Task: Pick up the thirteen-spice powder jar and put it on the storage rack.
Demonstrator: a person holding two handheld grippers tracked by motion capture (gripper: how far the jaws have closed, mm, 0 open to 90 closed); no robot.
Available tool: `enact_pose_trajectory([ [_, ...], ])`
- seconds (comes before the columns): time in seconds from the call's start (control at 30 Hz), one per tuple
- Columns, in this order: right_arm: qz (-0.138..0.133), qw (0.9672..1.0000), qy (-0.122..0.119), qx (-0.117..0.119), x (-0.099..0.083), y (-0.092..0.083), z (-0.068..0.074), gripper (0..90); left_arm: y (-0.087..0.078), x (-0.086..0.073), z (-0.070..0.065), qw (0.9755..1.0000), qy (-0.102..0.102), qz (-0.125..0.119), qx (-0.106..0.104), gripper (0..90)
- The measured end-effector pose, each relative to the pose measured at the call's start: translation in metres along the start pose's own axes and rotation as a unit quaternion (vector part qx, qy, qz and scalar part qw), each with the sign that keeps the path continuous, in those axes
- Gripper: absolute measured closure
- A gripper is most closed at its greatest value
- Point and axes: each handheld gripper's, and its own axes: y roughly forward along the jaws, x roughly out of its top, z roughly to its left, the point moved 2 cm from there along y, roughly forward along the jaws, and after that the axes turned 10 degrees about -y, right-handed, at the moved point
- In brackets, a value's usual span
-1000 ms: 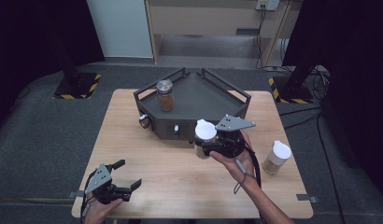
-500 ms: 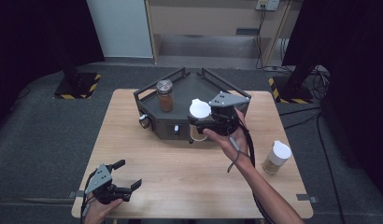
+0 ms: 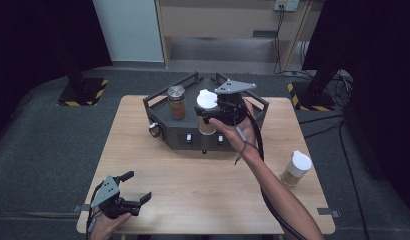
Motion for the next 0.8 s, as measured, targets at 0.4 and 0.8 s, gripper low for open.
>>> enact_pose_trajectory([
  [0.4,0.011,0.9995,0.017,-0.023,0.006,0.028,-0.021,30.9,0.000,0.000,0.000,1.0000,-0.001,0.001,0.000,0.0],
  [0.8,0.024,0.9985,0.029,-0.039,0.001,0.059,-0.038,30.8,0.000,0.000,0.001,1.0000,-0.002,0.000,-0.002,0.0],
])
